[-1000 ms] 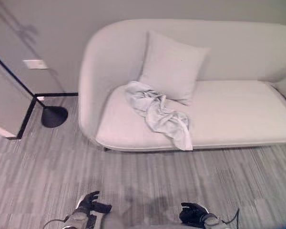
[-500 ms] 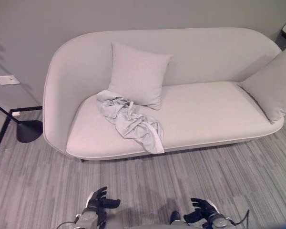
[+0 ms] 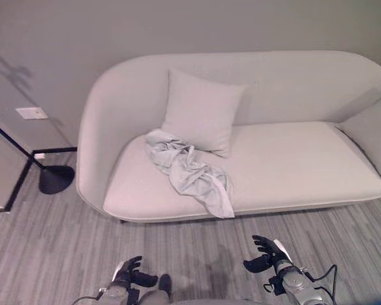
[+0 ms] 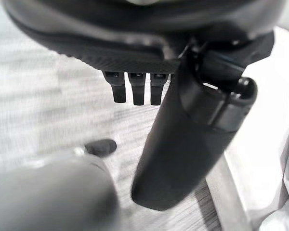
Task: Hang the clothes on the sofa on the clothes rack.
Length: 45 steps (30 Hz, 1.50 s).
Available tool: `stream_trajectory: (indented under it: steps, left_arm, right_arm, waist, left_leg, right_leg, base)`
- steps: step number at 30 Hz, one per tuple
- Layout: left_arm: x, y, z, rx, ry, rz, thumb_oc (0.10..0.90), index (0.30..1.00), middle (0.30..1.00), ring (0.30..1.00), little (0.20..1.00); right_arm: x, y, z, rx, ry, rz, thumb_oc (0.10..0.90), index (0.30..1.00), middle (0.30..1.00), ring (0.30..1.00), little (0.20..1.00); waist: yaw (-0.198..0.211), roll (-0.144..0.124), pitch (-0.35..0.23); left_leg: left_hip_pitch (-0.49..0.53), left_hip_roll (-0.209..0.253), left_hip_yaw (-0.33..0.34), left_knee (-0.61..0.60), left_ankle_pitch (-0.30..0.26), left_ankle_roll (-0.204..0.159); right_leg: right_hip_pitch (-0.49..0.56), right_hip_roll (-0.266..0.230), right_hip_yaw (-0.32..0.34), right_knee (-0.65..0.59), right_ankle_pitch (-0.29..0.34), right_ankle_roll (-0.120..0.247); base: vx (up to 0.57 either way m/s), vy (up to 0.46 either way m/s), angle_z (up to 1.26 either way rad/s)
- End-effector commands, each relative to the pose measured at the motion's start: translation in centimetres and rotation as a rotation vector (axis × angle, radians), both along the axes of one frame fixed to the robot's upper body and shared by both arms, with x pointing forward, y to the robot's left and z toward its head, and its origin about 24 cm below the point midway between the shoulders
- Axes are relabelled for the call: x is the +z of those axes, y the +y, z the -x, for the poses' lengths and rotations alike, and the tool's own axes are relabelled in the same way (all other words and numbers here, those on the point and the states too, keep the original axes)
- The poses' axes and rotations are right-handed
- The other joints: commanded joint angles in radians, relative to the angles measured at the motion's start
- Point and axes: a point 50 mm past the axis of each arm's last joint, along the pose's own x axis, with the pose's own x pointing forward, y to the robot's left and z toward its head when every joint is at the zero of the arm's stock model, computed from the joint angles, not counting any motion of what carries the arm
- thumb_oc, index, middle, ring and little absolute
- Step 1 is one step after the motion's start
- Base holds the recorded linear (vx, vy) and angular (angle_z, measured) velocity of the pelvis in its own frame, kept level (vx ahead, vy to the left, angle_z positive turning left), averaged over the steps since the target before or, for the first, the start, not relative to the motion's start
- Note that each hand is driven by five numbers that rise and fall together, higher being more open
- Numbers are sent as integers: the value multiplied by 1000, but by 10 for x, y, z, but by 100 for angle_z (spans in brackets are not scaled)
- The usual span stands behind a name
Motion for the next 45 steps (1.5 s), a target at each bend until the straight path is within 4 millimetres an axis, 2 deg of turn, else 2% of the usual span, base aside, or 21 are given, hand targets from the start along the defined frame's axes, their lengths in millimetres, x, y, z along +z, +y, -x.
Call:
stream_trajectory:
  steps: [1, 2, 3, 5, 6, 7, 8, 10, 13, 16, 17, 21, 22, 23, 24, 25, 27, 35, 38, 40, 45]
  left_arm:
    - [5, 20, 2, -2, -19, -67, 800, 900, 900, 900, 900]
    - [4, 20, 3, -9, -5, -67, 800, 900, 900, 900, 900]
    - [5, 21, 1, -17, -19, -71, 800, 900, 900, 900, 900]
    - [6, 23, 0, -5, -30, -71, 800, 900, 900, 900, 900]
    - [7, 23, 0, -5, -31, -71, 800, 900, 900, 900, 900]
    - [8, 23, -5, -8, -48, -72, 800, 900, 900, 900, 900]
    - [9, 22, -9, -30, -57, -78, 800, 900, 900, 900, 900]
    - [9, 15, -11, -79, -74, -77, 800, 900, 900, 900, 900]
    - [11, 10, -10, -96, -111, -53, 800, 900, 900, 900, 900]
    - [9, 7, -3, -118, -92, -41, 800, 900, 900, 900, 900]
    - [4, 7, 7, -148, -44, -54, 800, 900, 900, 900, 900]
    - [3, 10, 9, -143, -31, -65, 800, 900, 900, 900, 900]
    - [4, 11, 7, -142, -39, -71, 800, 900, 900, 900, 900]
    - [9, 11, -7, -158, -87, -80, 800, 900, 900, 900, 900]
    - [10, 11, -8, -157, -88, -79, 800, 900, 900, 900, 900]
    - [15, 4, -22, -186, -147, -71, 800, 900, 900, 900, 900]
    - [19, -2, -33, -206, -194, -58, 800, 900, 900, 900, 900]
    - [28, -18, -49, -267, -280, -39, 800, 900, 900, 900, 900]
    - [33, -27, -56, -337, -325, -51, 800, 900, 900, 900, 900]
    - [33, -33, -58, -345, -334, -47, 800, 900, 900, 900, 900]
    - [36, -40, -63, -391, -369, -73, 800, 900, 900, 900, 900]
  right_arm:
    - [42, -21, -53, 47, -224, 185, 800, 900, 900, 900, 900]
    - [50, -24, -64, 24, -263, 208, 800, 900, 900, 900, 900]
    - [63, -35, -74, 0, -305, 272, 800, 900, 900, 900, 900]
    - [83, -48, -89, -42, -385, 321, 800, 900, 900, 900, 900]
    - [83, -48, -90, -43, -386, 321, 800, 900, 900, 900, 900]
    - [103, -59, -104, -86, -460, 383, 800, 900, 900, 900, 900]
    - [110, -67, -104, -101, -480, 438, 800, 900, 900, 900, 900]
    - [124, -77, -109, -129, -532, 520, 800, 900, 900, 900, 900]
    - [142, -92, -116, -184, -583, 575, 800, 900, 900, 900, 900]
    - [147, -97, -119, -212, -593, 559, 800, 900, 900, 900, 900]
    - [157, -100, -127, -219, -622, 542, 800, 900, 900, 900, 900]
    - [178, -92, -147, -257, -722, 406, 800, 900, 900, 900, 900]
    - [185, -89, -155, -266, -751, 376, 800, 900, 900, 900, 900]
    - [207, -86, -171, -291, -809, 301, 800, 900, 900, 900, 900]
    - [208, -86, -172, -291, -811, 301, 800, 900, 900, 900, 900]
    - [225, -84, -183, -317, -854, 251, 800, 900, 900, 900, 900]
    - [233, -84, -187, -340, -876, 230, 800, 900, 900, 900, 900]
    - [237, -76, -196, -333, -865, 218, 800, 900, 900, 900, 900]
    - [245, -84, -197, -365, -861, 239, 800, 900, 900, 900, 900]
    - [239, -79, -197, -356, -852, 237, 800, 900, 900, 900, 900]
    - [221, -59, -200, -269, -798, 284, 800, 900, 900, 900, 900]
  waist:
    - [19, 17, 54]
    - [10, 32, 62]
    - [-4, 58, 71]
    - [-10, 58, 92]
    - [-11, 59, 92]
    - [-20, 48, 117]
    - [-25, 44, 124]
    - [-16, 38, 125]
    - [4, 49, 111]
    - [10, 57, 103]
    - [19, 63, 100]
    - [25, 74, 122]
    - [30, 78, 133]
    - [42, 97, 156]
    - [41, 97, 155]
    - [53, 120, 171]
    - [60, 137, 180]
    - [81, 183, 221]
    - [103, 216, 242]
    - [106, 232, 256]
    - [100, 242, 281]
  left_leg:
    - [-18, 22, -3, 32, -43, 34]
    - [-2, 19, -14, 19, -41, 40]
    - [35, 19, -49, -13, -35, 43]
    - [68, -1, -79, -37, -38, 42]
    - [66, 0, -80, -38, -35, 42]
    - [87, -19, -113, -47, -47, 41]
    - [96, -30, -137, -40, -66, 42]
    - [81, -43, -153, -41, -67, 42]
    - [57, -37, -158, -68, -46, 34]
    - [53, -31, -173, -91, -32, 29]
    - [48, -23, -183, -100, -27, 22]
    - [29, -13, -191, -98, -17, 17]
    - [18, -11, -194, -98, -11, 15]
    - [-35, -10, -212, -98, 10, 5]
    - [-39, -10, -213, -97, 11, 5]
    - [-80, -8, -225, -100, 33, -12]
    - [-99, -7, -240, -104, 45, -22]
    - [-139, -1, -273, -102, 63, -40]
    - [-173, -5, -281, -106, 83, -51]
    - [-186, -5, -282, -107, 89, -61]
    - [-200, -2, -288, -107, 92, -60]
  right_leg:
    - [47, -24, 15, 85, 260, 48]
    - [7, 35, 35, 116, 182, 22]
    - [-56, 189, 92, 97, -21, -23]
    - [-91, 271, 112, 30, -48, -31]
    - [-91, 272, 111, 25, -44, -31]
    - [-145, 316, 118, -62, -11, -28]
    - [-128, 328, 138, -119, -9, -29]
    - [-112, 336, 161, -173, 8, -29]
    - [-100, 341, 139, -213, 18, -37]
    - [-96, 346, 128, -227, 11, -41]
    - [-97, 352, 119, -229, 2, -47]
    - [-126, 359, 111, -203, -14, -59]
    - [-142, 361, 107, -194, -19, -63]
    - [-202, 358, 85, -149, -36, -74]
    - [-206, 357, 84, -146, -37, -74]
    - [-239, 351, 59, -124, -51, -77]
    - [-252, 345, 40, -111, -64, -79]
    - [-290, 339, -4, -62, -106, -89]
    - [-333, 328, -24, -34, -118, -91]
    - [-344, 323, -43, -19, -130, -95]
    - [-366, 322, -47, 3, -143, -99]
  base:
    - [145, 274, 3]
    - [204, 191, -10]
    - [277, 198, -6]
    - [185, 44, 24]
    - [89, -56, 53]
    - [110, -86, 47]
    - [123, -112, 60]
    - [46, -91, 77]
    - [16, -96, 58]
    - [51, -94, 28]
    - [42, -96, 33]
    - [-21, -86, 14]
    - [-119, -107, 1]
    - [-119, -107, 7]
    - [-120, -158, 28]
    - [-29, -85, 36]
    - [-16, -88, 39]
    - [2, -69, 28]
    - [-18, -14, 10]
    - [8, -23, 12]
    - [10, -19, 15]
